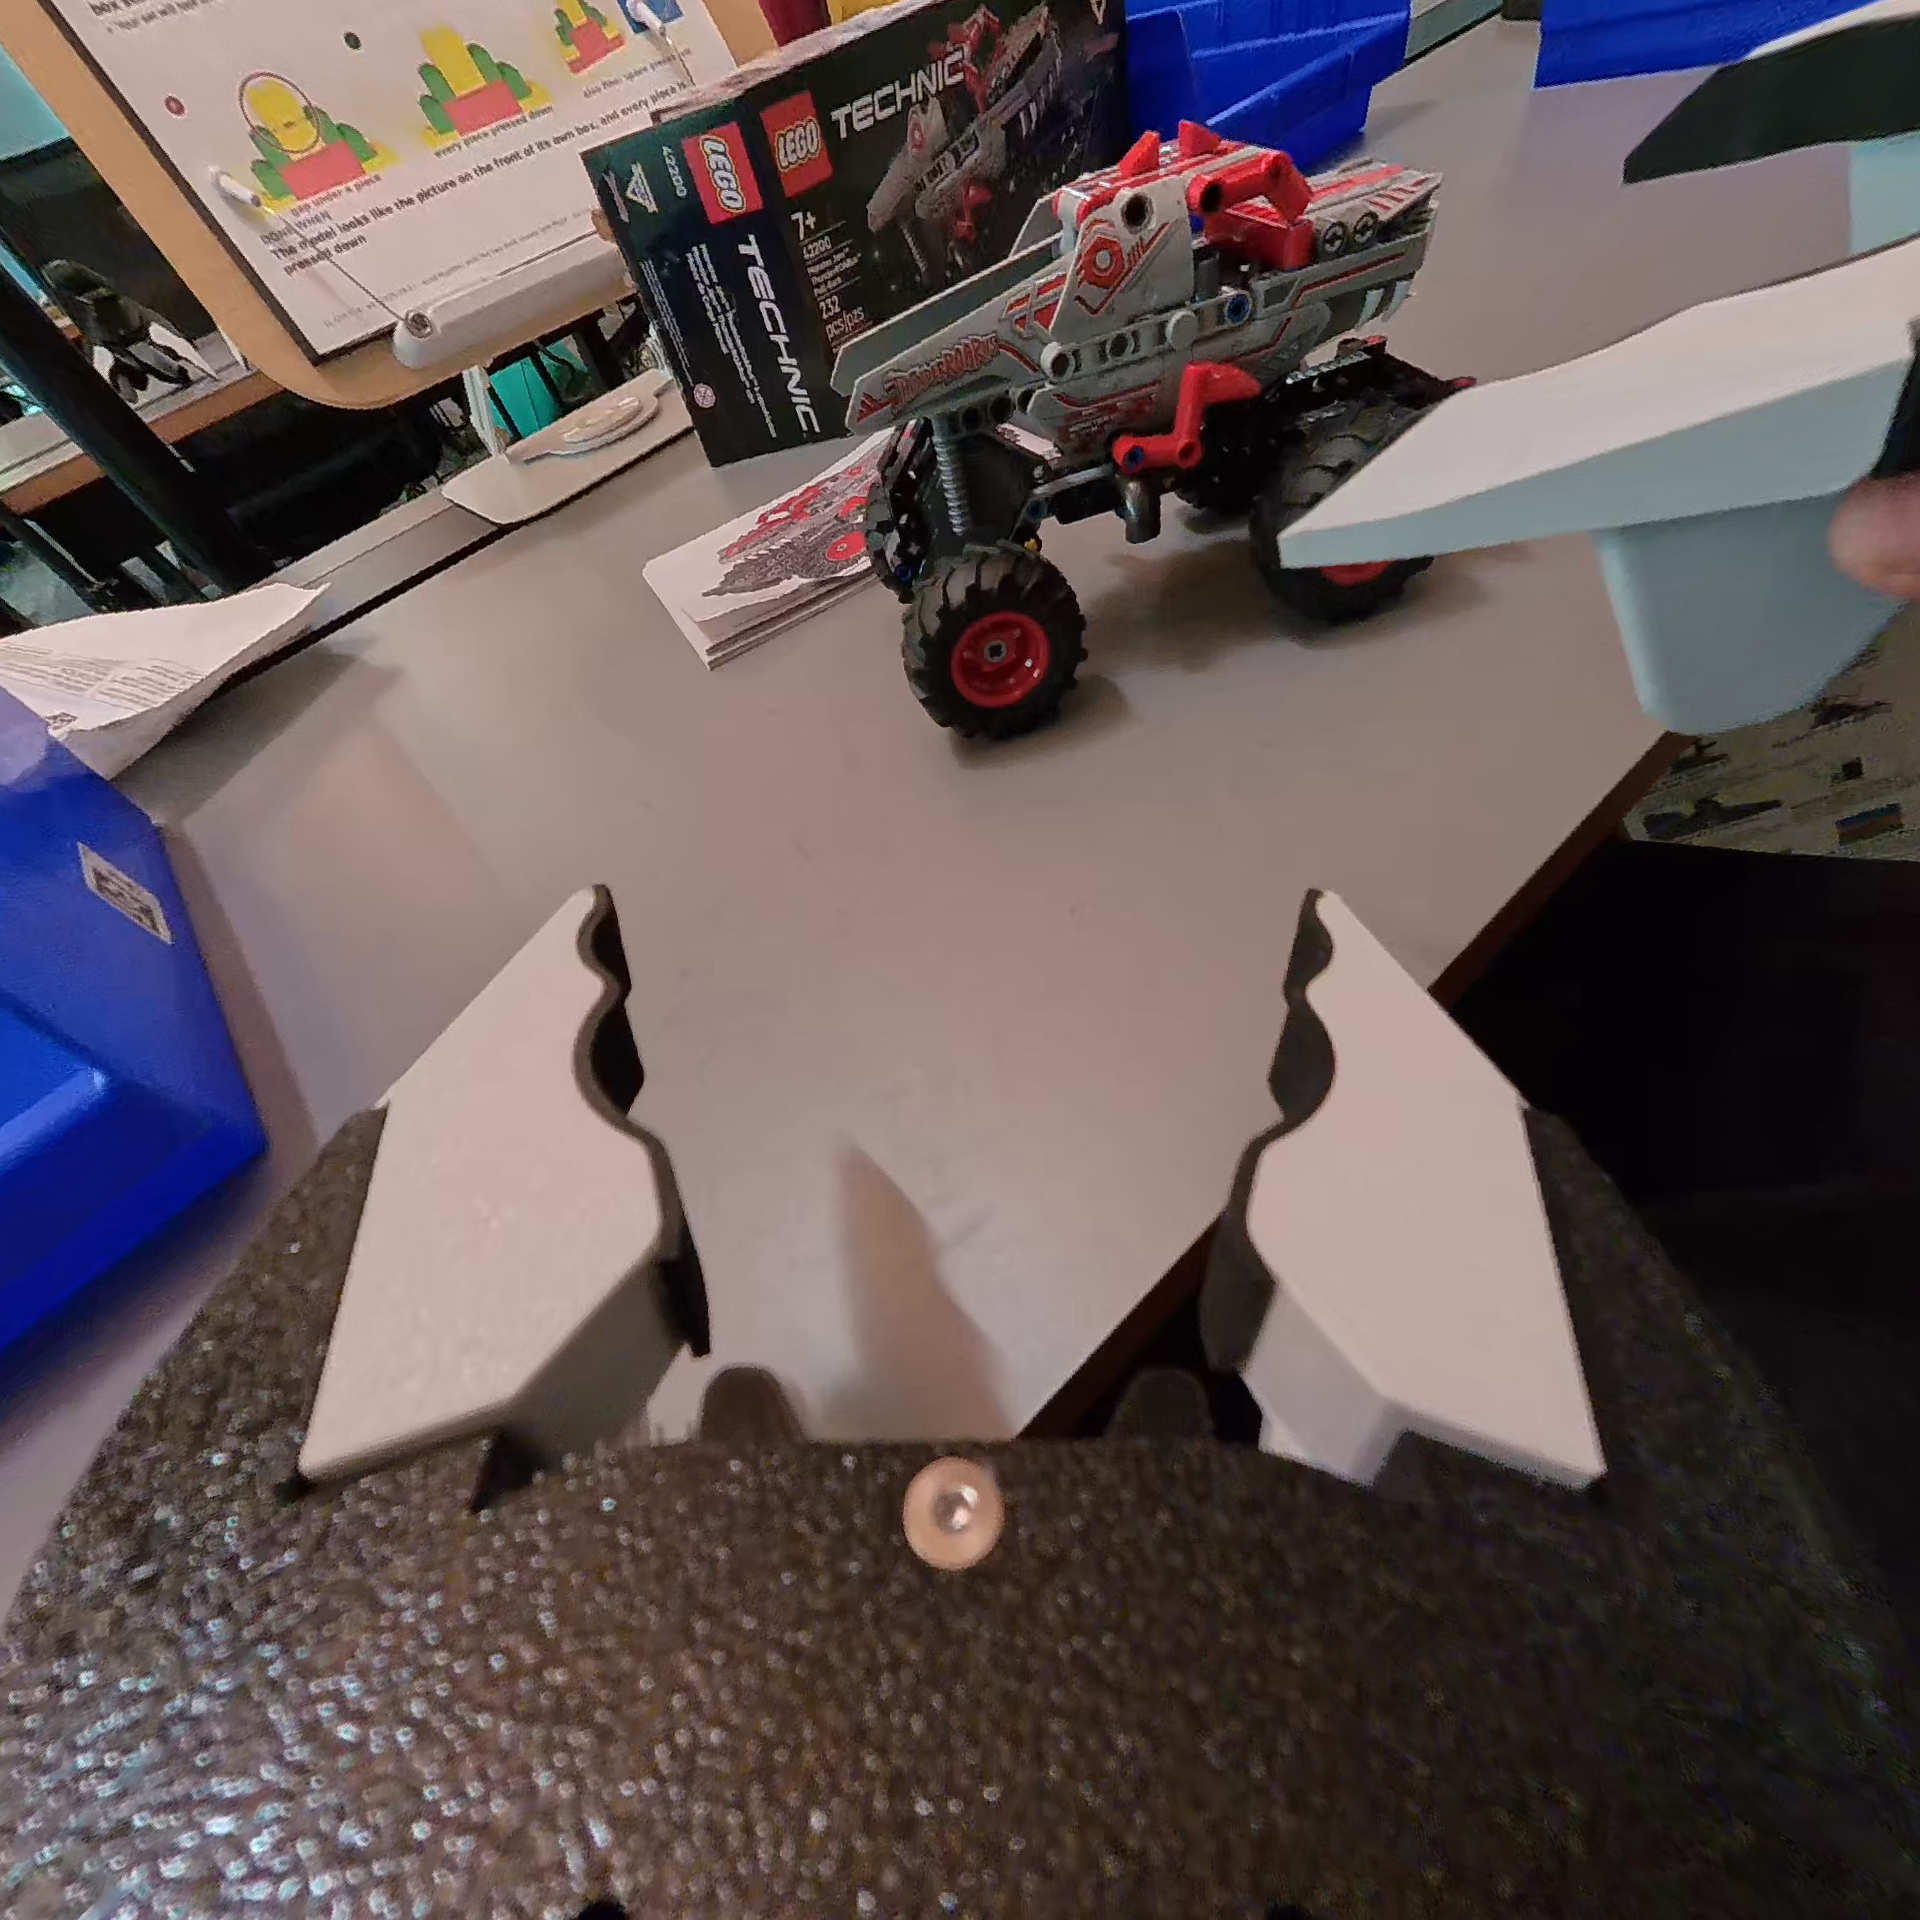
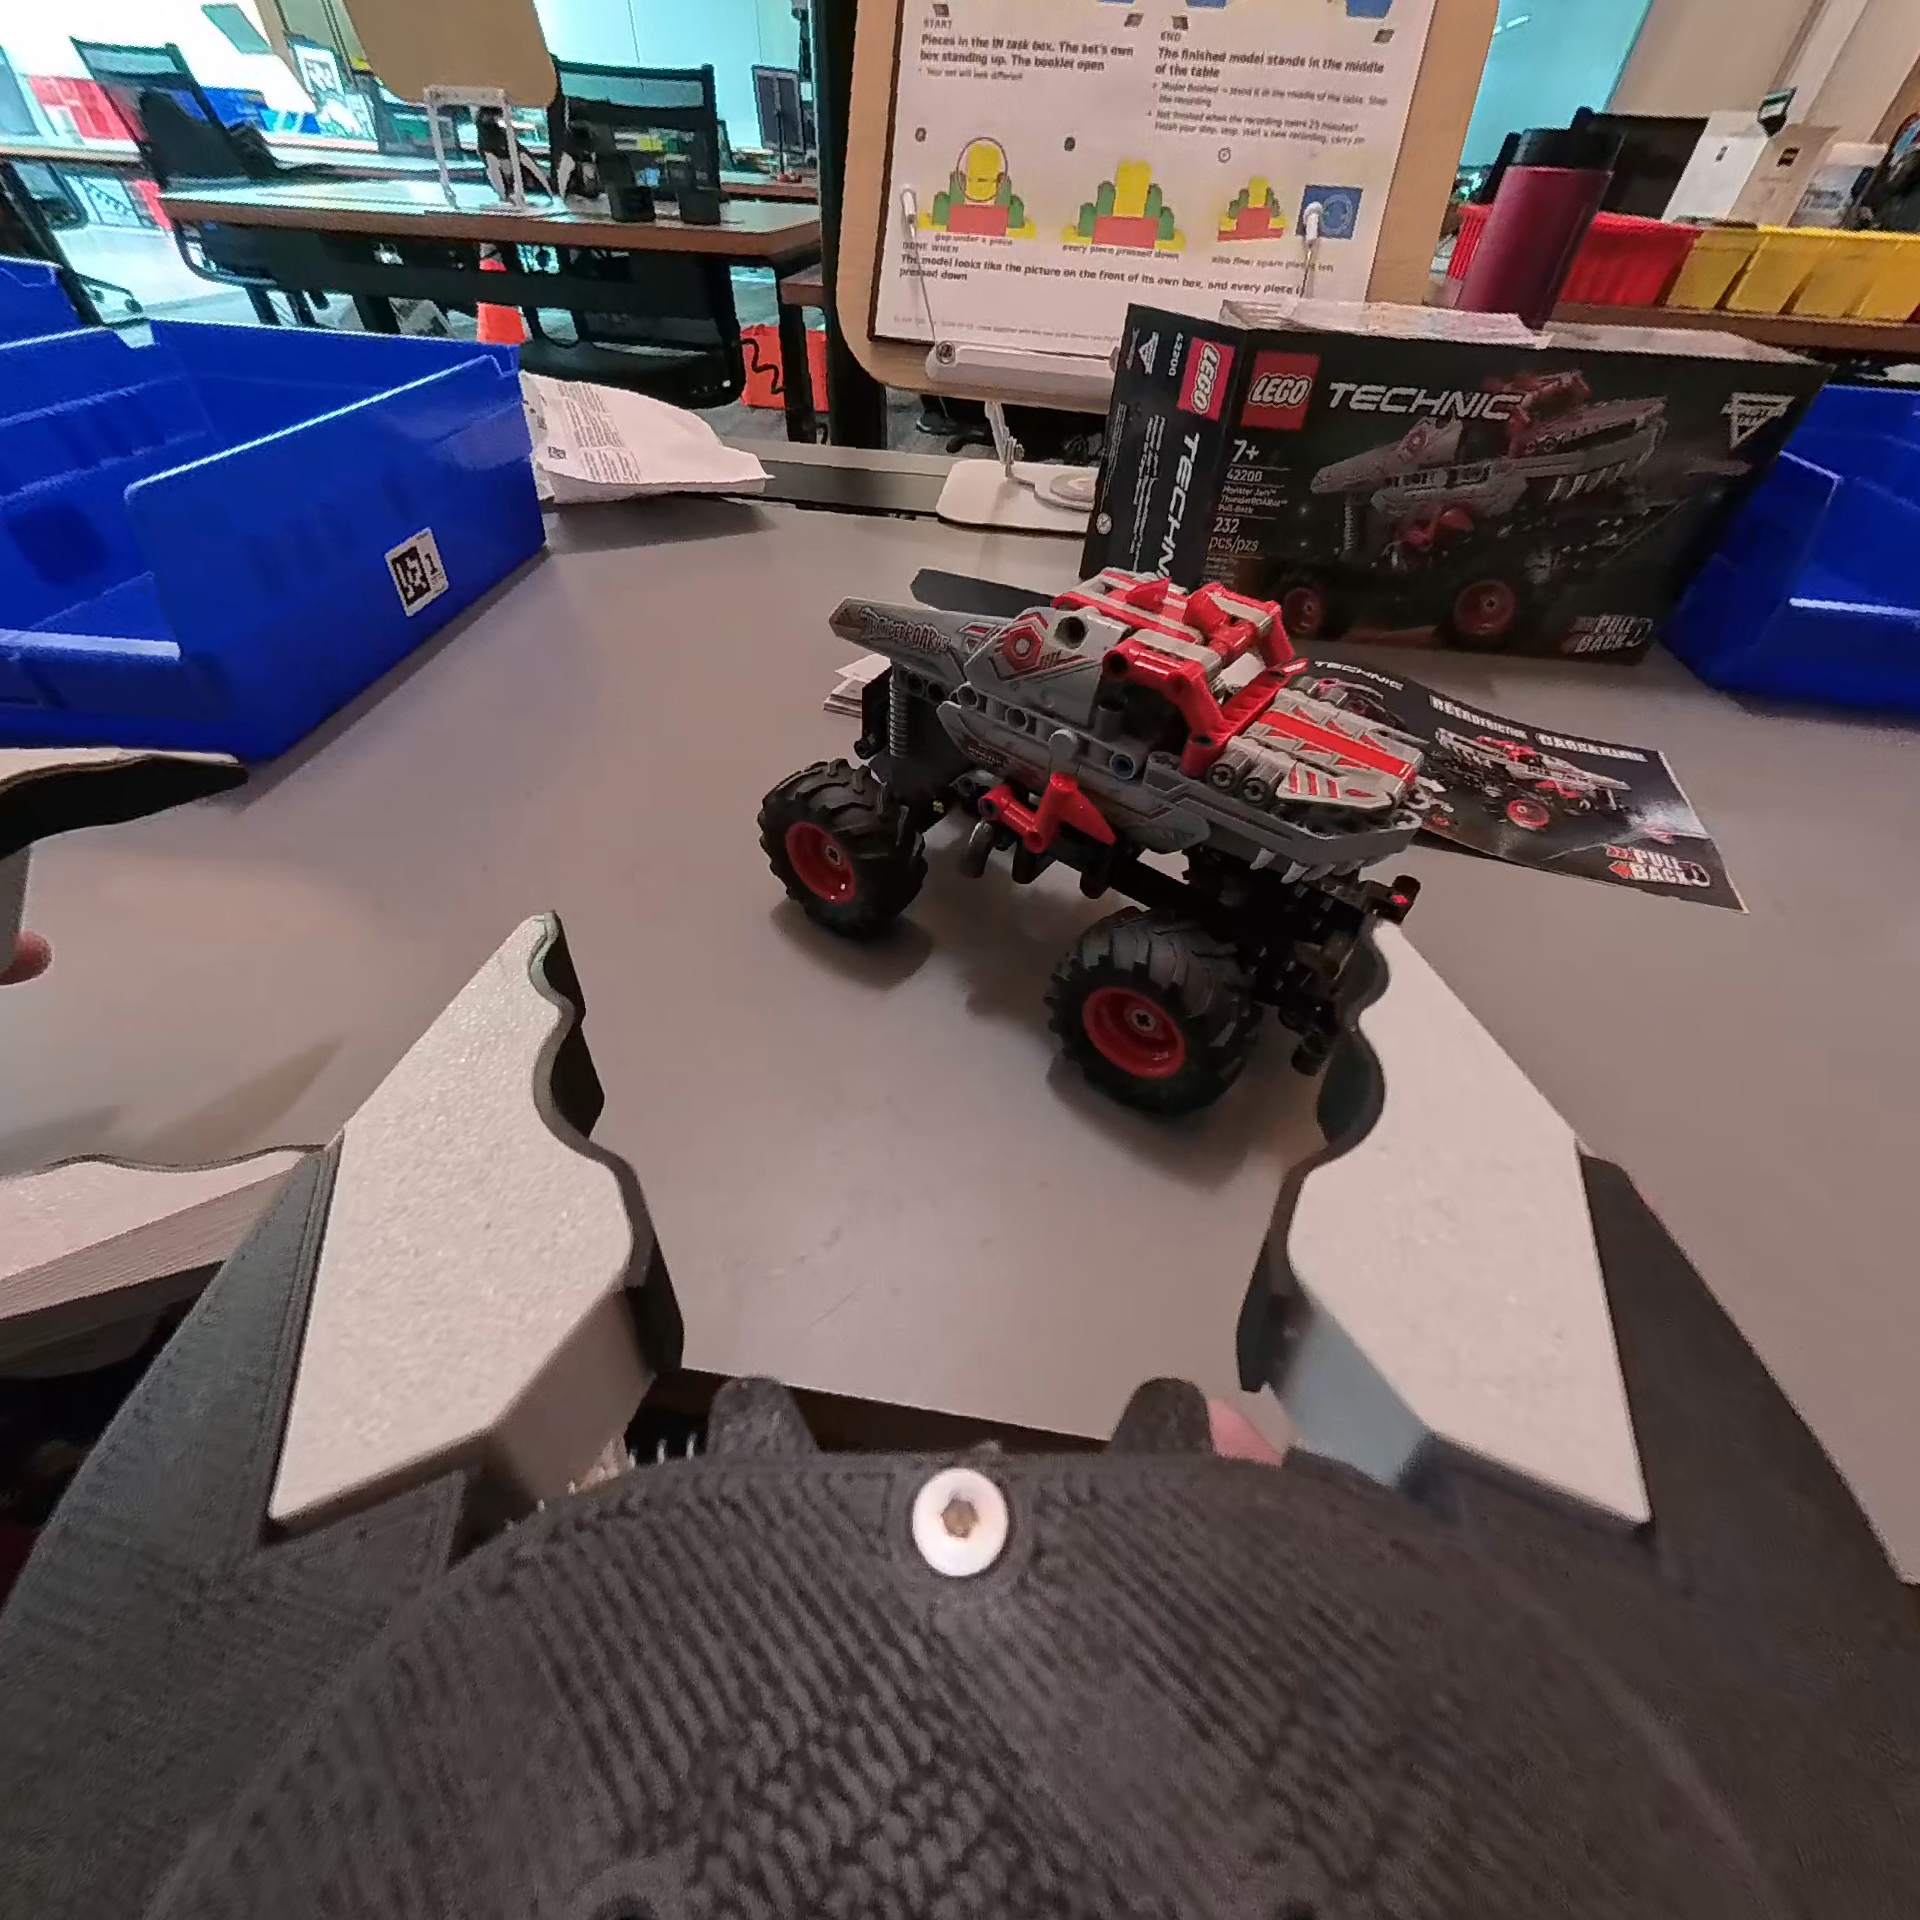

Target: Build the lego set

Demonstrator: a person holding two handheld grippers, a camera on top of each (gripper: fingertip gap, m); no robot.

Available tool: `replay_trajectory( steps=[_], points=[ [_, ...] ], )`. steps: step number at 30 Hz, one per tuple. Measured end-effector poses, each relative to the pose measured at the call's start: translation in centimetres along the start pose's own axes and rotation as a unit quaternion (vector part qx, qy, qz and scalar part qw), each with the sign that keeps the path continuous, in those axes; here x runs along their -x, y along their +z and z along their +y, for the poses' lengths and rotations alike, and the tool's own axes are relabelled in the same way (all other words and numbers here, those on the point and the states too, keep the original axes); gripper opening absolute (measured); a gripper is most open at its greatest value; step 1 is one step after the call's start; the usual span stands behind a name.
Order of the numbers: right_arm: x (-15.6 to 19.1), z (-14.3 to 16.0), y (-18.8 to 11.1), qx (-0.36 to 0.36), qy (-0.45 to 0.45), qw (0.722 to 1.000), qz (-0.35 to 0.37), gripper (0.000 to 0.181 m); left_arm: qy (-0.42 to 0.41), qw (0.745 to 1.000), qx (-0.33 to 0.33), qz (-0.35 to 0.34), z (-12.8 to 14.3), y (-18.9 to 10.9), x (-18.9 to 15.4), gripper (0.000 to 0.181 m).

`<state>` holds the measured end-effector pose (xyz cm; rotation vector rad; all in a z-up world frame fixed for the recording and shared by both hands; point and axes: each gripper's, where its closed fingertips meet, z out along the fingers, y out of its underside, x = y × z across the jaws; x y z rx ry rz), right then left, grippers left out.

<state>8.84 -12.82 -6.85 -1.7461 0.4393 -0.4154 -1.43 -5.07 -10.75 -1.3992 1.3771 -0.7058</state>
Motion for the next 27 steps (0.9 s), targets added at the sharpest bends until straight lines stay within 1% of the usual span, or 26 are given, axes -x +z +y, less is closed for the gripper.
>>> replay_trajectory(
  steps=[4, 8, 10, 12, 13, 15, 18, 21, 22, 24, 27],
  points=[
    [0.1, 0.4, 0.1, 0.003, -0.004, 1.000, 0.003, 0.140, 0.005, 1.000, 0.005, 0.003, 0.1, 0.1, -0.3, 0.122],
    [-0.5, 0.8, 0.0, 0.005, -0.007, 1.000, 0.007, 0.139, 0.037, 0.999, 0.014, 0.018, -0.4, 0.1, -0.5, 0.122],
    [-1.2, 1.0, -0.1, 0.004, -0.012, 1.000, 0.015, 0.139, 0.052, 0.997, 0.021, 0.052, -1.6, 0.5, -0.5, 0.113],
    [-2.2, 1.5, -0.1, 0.006, -0.006, 1.000, 0.023, 0.139, 0.084, 0.991, 0.022, 0.099, -3.8, 1.6, -0.7, 0.111],
    [-2.6, 1.9, 0.0, 0.010, 0.000, 1.000, 0.025, 0.139, 0.117, 0.985, 0.024, 0.124, -5.0, 2.4, -0.9, 0.105],
    [-3.5, 2.7, 0.1, 0.018, 0.012, 0.999, 0.029, 0.139, 0.191, 0.966, 0.034, 0.171, -7.1, 4.5, -1.5, 0.104],
    [-4.3, 3.8, 0.3, 0.029, 0.017, 0.999, 0.032, 0.138, 0.269, 0.927, 0.079, 0.249, -8.5, 8.1, -2.6, 0.104],
    [-5.1, 4.1, 0.3, 0.030, 0.016, 0.999, 0.034, 0.138, 0.316, 0.886, 0.144, 0.306, -8.5, 11.5, -2.7, 0.108],
    [-5.3, 4.1, 0.2, 0.029, 0.016, 0.999, 0.034, 0.138, 0.330, 0.874, 0.158, 0.319, -8.6, 12.4, -2.5, 0.104],
    [-5.8, 4.2, 0.2, 0.027, 0.016, 0.999, 0.035, 0.138, 0.339, 0.858, 0.167, 0.348, -9.3, 13.8, -2.4, 0.097],
    [-6.2, 4.3, 0.3, 0.028, 0.015, 0.999, 0.028, 0.138, 0.326, 0.840, 0.198, 0.387, -9.8, 15.1, -2.0, 0.093]
  ],
)
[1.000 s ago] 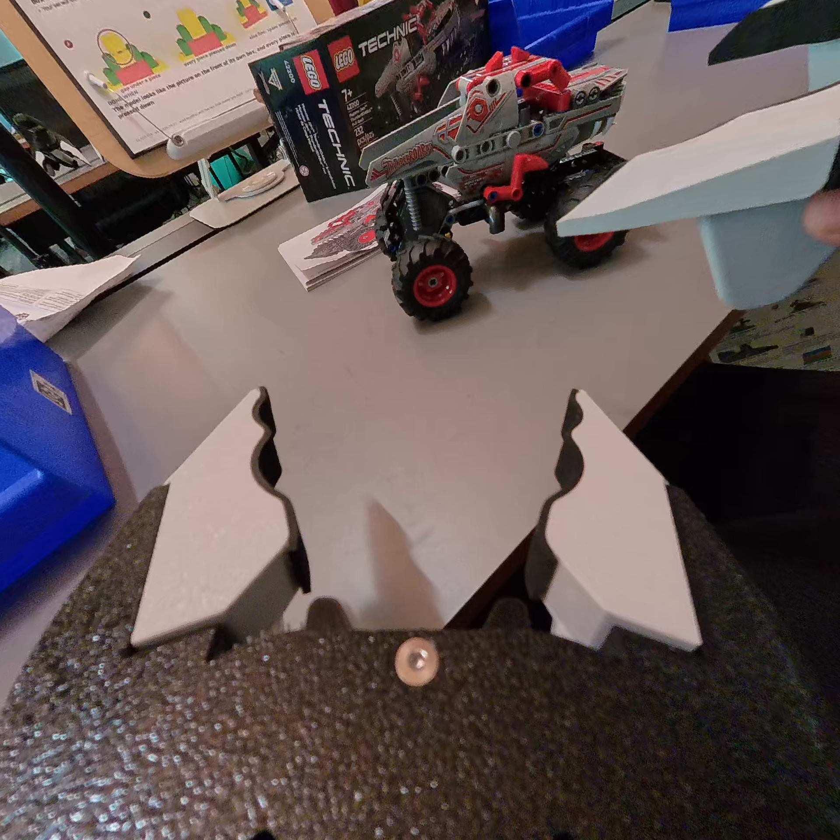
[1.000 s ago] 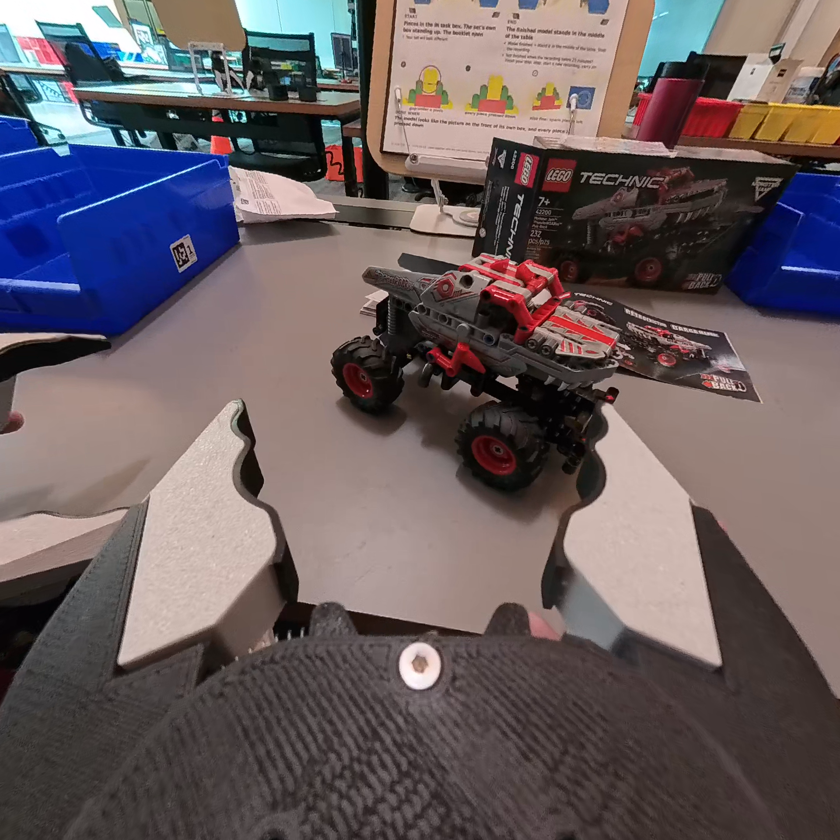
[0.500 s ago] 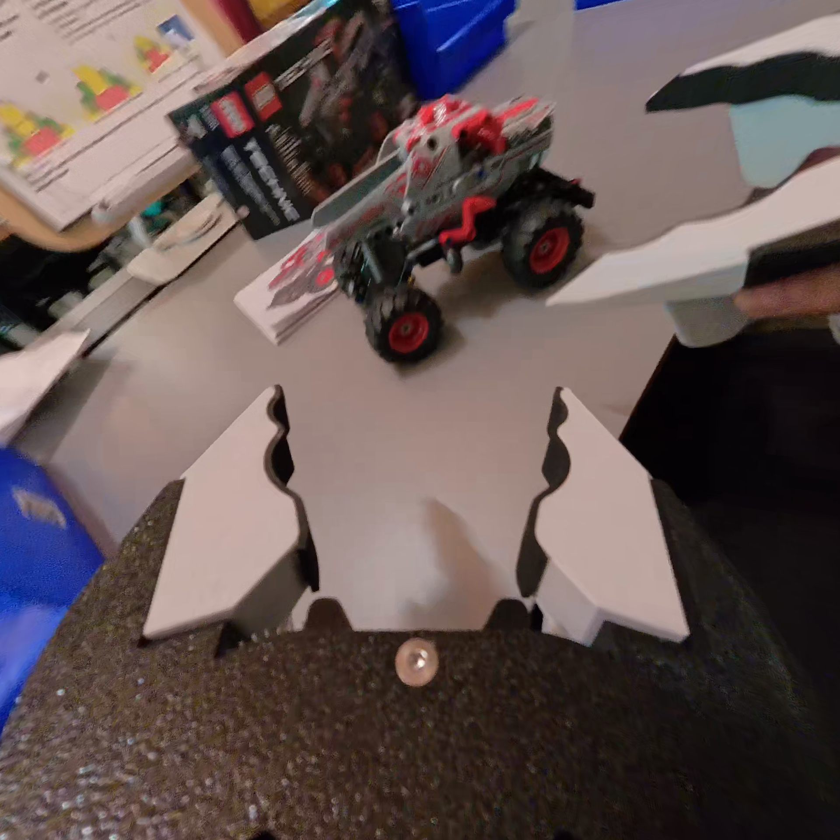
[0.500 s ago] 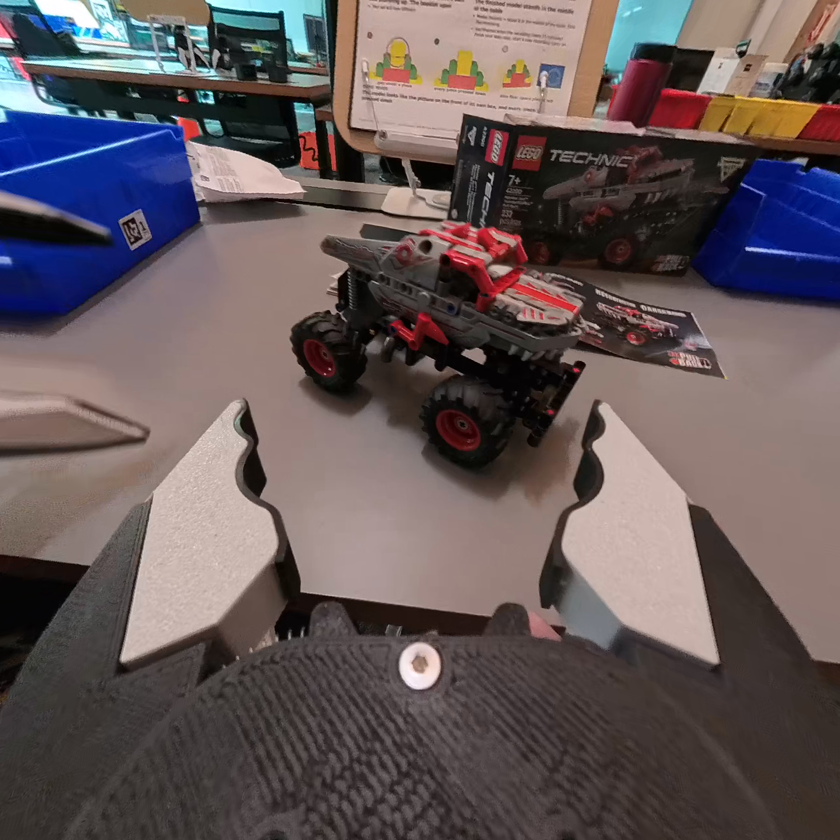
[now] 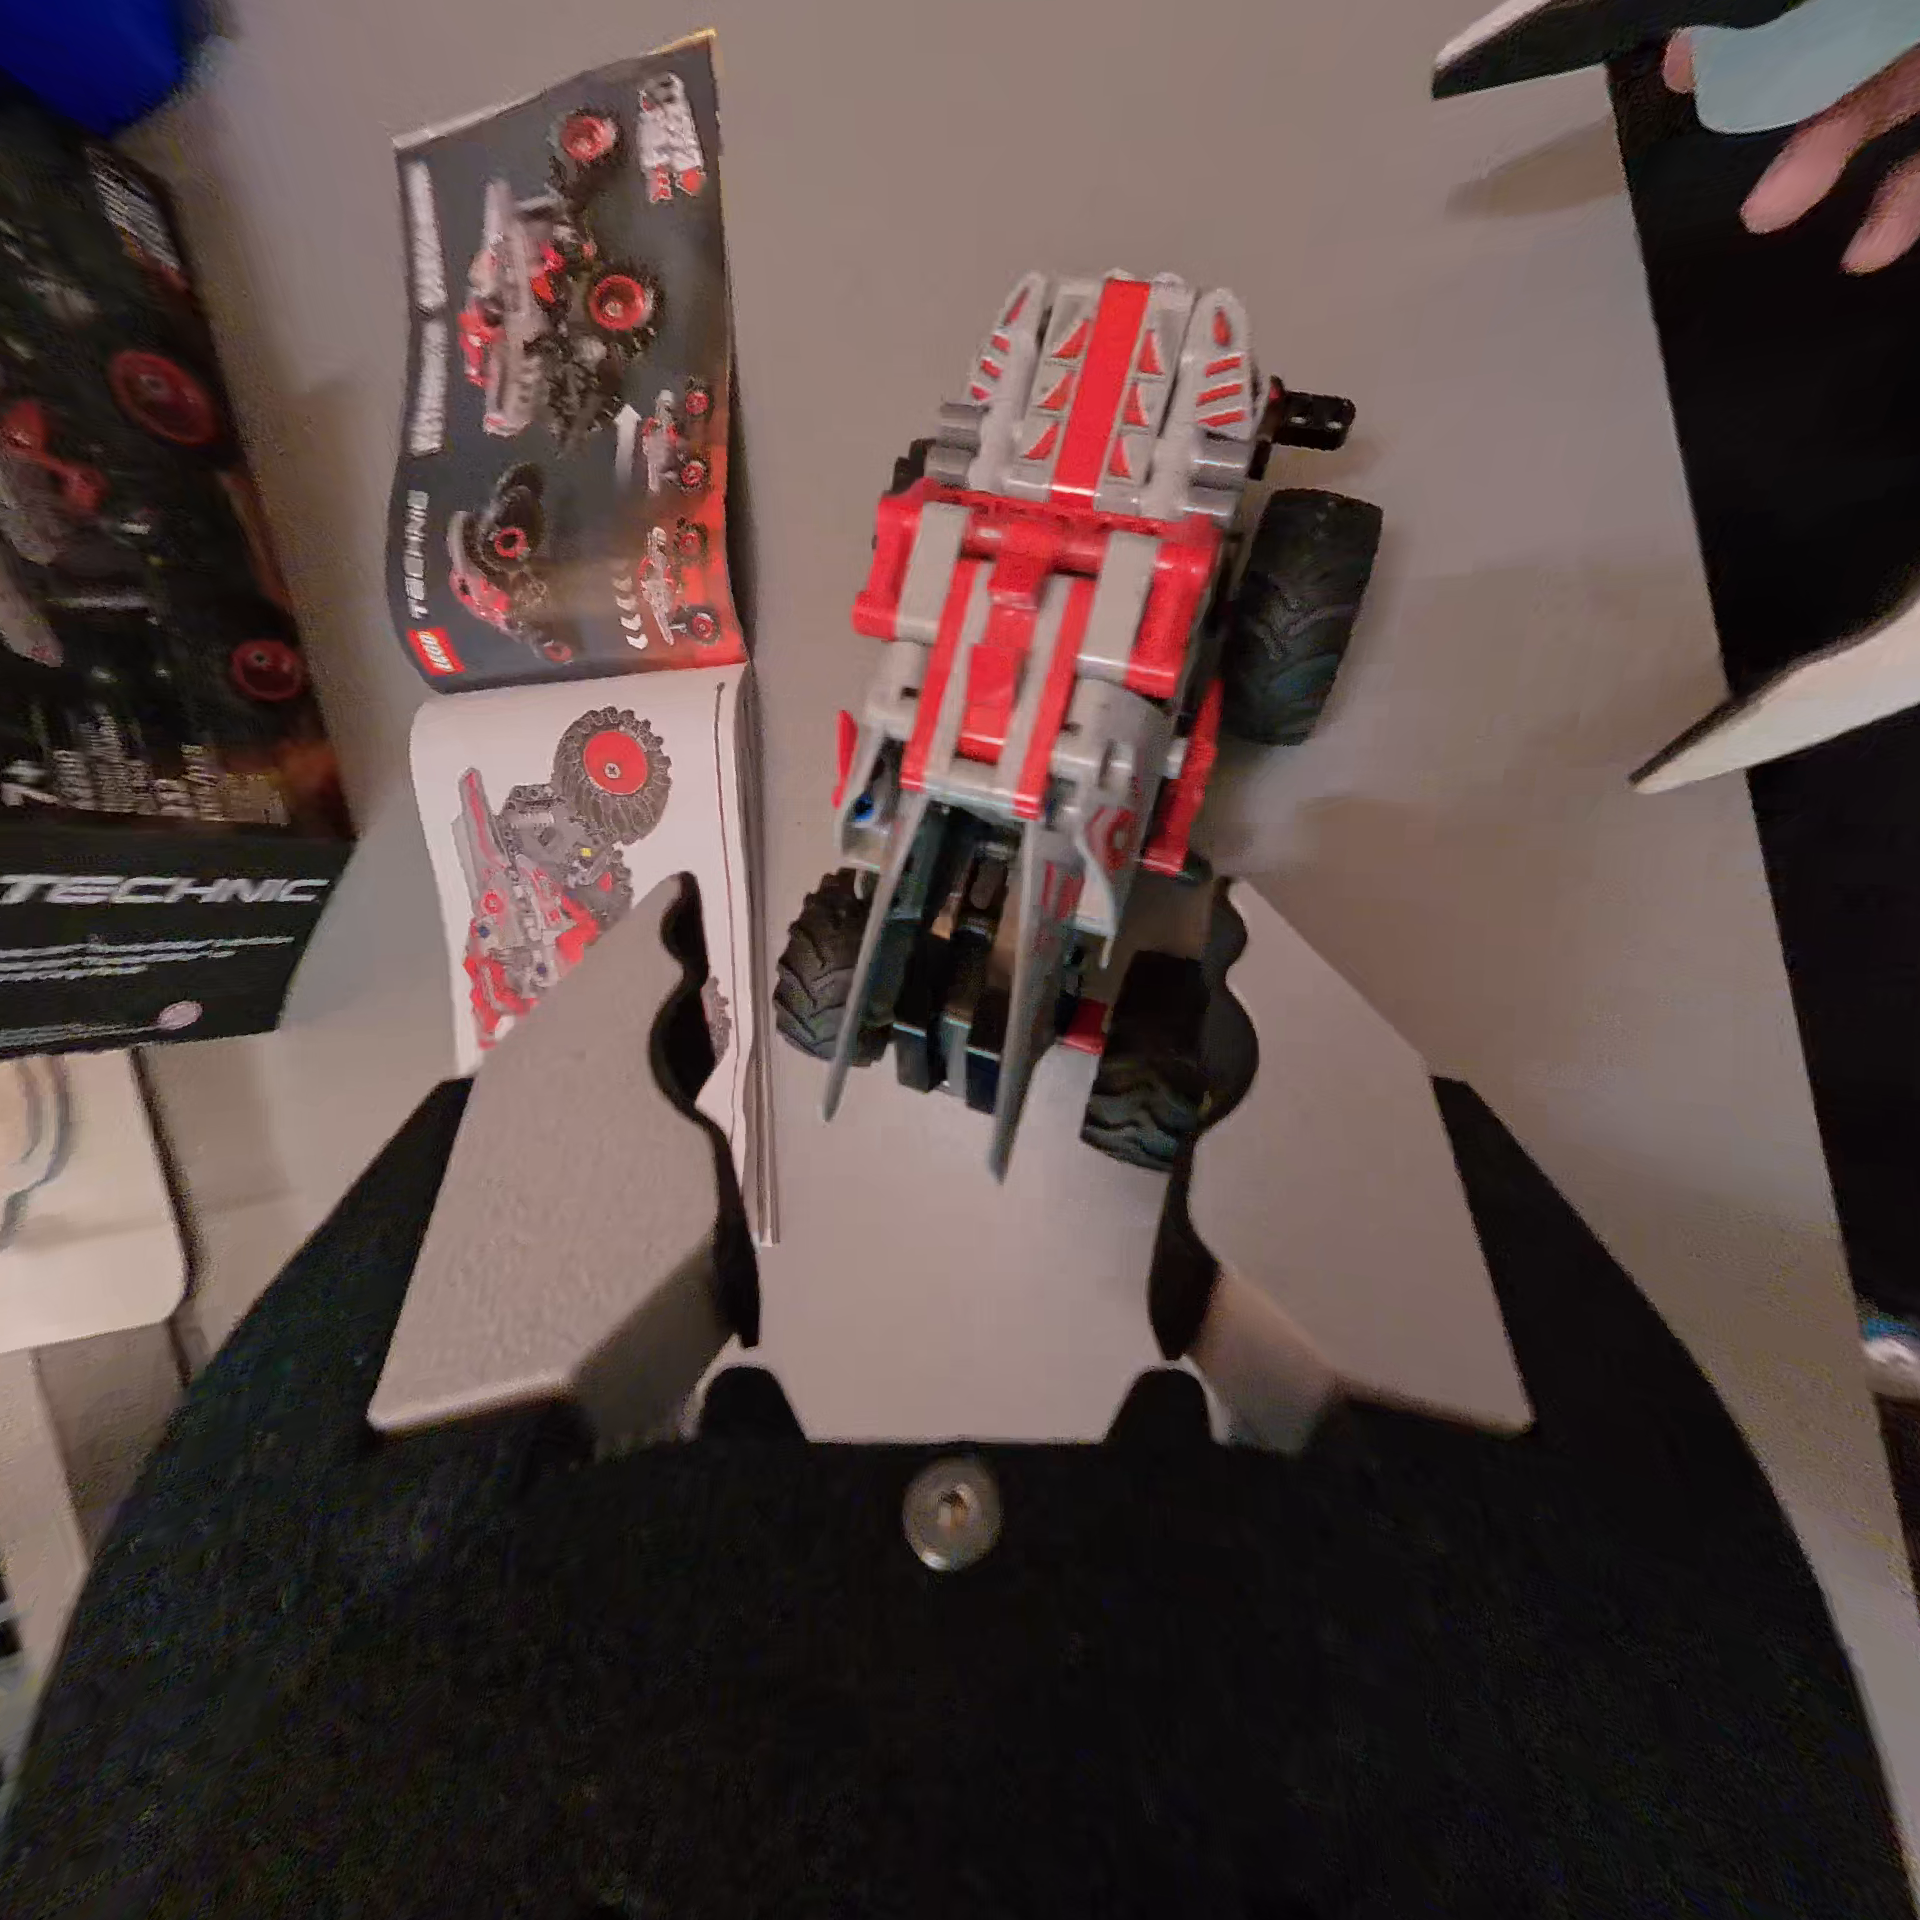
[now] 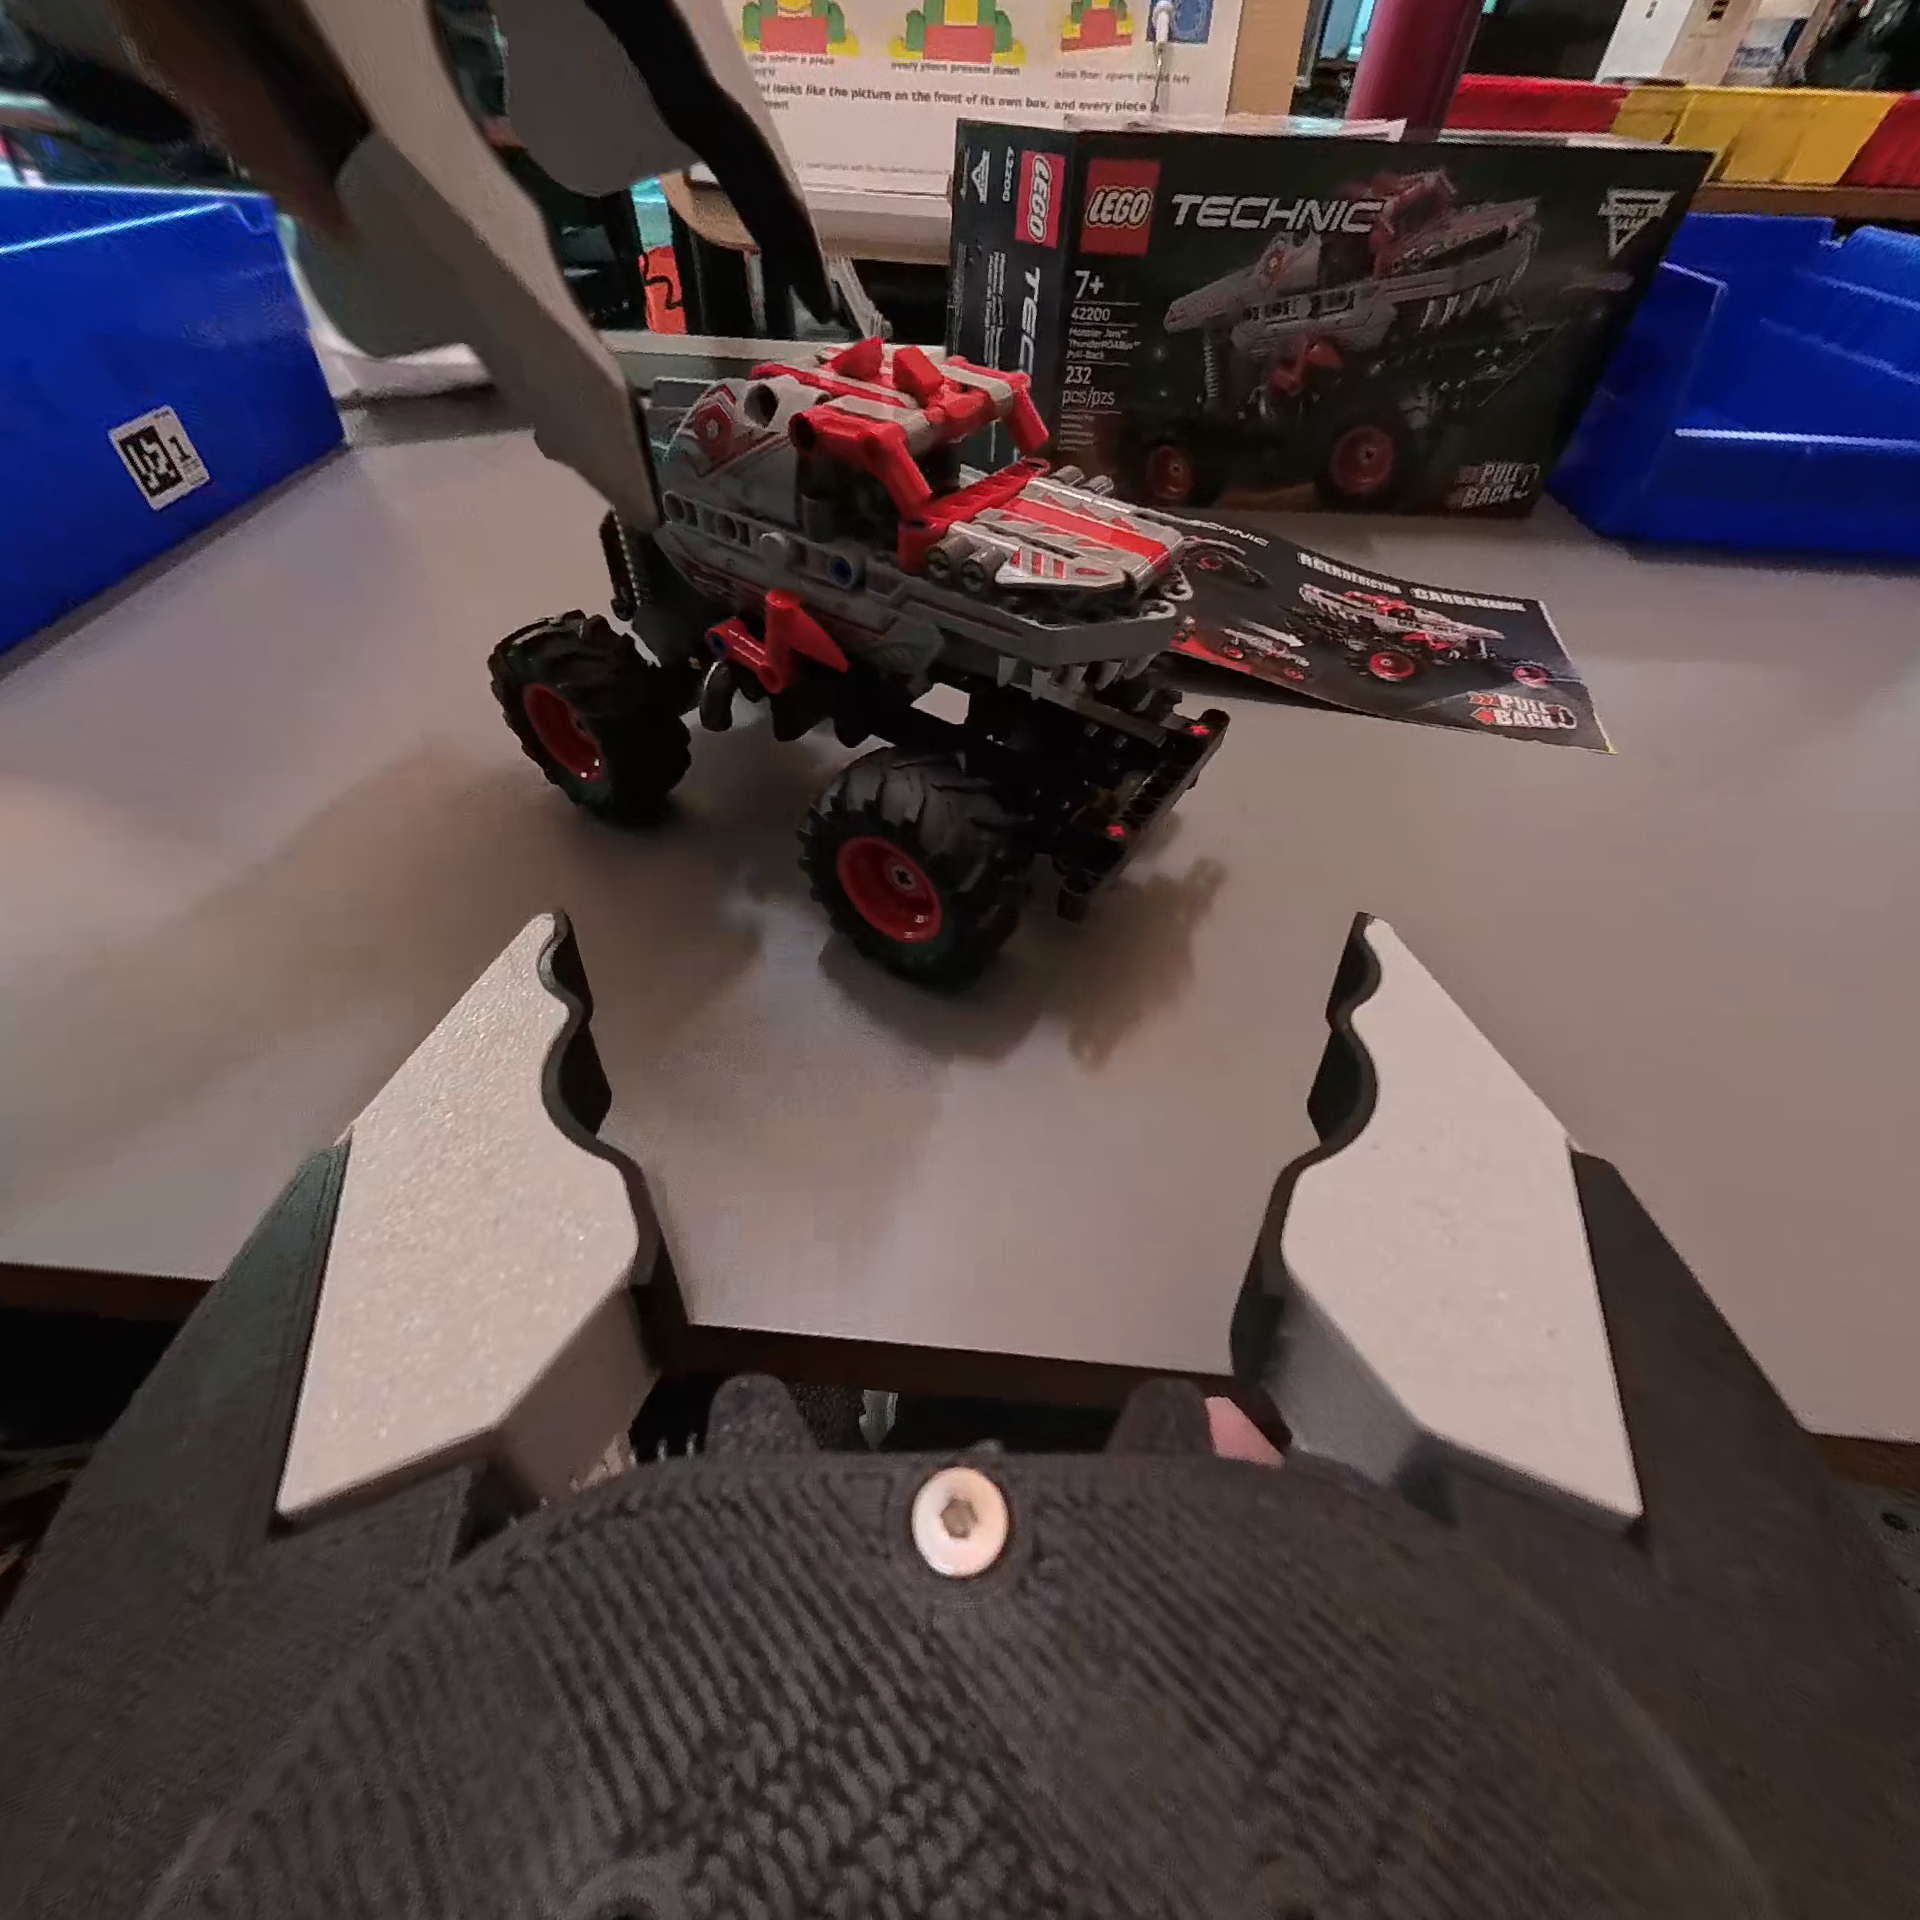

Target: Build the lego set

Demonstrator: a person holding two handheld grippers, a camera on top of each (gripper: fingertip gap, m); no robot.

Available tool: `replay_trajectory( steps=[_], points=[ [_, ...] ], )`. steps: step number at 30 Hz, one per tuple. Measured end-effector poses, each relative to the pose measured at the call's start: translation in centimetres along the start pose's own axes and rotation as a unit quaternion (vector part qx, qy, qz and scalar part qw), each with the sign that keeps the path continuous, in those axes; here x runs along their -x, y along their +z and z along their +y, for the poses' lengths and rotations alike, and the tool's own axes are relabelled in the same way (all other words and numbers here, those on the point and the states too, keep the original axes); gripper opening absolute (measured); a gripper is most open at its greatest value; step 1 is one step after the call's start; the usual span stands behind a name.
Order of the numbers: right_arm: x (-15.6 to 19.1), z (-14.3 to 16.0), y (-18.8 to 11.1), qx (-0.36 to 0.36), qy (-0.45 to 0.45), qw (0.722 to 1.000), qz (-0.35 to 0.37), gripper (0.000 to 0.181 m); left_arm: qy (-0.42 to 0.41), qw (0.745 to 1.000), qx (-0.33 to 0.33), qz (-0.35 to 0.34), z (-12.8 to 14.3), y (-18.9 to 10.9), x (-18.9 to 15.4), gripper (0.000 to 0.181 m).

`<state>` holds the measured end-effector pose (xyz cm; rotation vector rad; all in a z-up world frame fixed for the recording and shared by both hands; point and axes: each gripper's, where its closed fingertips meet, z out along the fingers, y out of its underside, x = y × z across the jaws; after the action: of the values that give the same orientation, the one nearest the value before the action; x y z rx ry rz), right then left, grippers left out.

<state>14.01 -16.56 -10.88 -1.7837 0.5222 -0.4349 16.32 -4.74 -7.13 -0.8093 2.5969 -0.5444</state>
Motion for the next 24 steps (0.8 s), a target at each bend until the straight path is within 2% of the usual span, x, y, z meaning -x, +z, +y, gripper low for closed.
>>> replay_trajectory(
  steps=[2, 4, 6, 14, 20, 24],
  points=[
    [-0.3, 0.2, 0.2, 0.003, -0.007, 1.000, -0.002, 0.138, -0.003, 1.000, 0.010, 0.026, 0.2, 0.4, 0.5, 0.089],
    [-0.5, 0.3, 0.4, 0.006, -0.005, 1.000, -0.005, 0.138, -0.008, 0.997, 0.017, 0.073, 0.0, 0.9, -0.4, 0.086],
    [-0.6, 0.6, 0.8, 0.009, 0.002, 1.000, -0.010, 0.138, 0.006, 0.995, 0.046, 0.093, 0.5, 1.7, -1.0, 0.089],
    [-1.1, 1.4, 1.5, 0.021, 0.003, 1.000, -0.008, 0.138, 0.037, 0.983, 0.119, 0.131, 1.8, 4.9, -2.2, 0.086],
    [-2.0, 0.9, 1.4, 0.014, 0.003, 1.000, 0.003, 0.137, 0.031, 0.983, 0.104, 0.145, 1.2, 5.1, -2.5, 0.081],
    [-2.3, 0.4, 1.3, 0.006, -0.006, 1.000, 0.005, 0.136, -0.004, 0.986, 0.106, 0.131, 1.6, 4.6, -2.3, 0.079]
  ],
)
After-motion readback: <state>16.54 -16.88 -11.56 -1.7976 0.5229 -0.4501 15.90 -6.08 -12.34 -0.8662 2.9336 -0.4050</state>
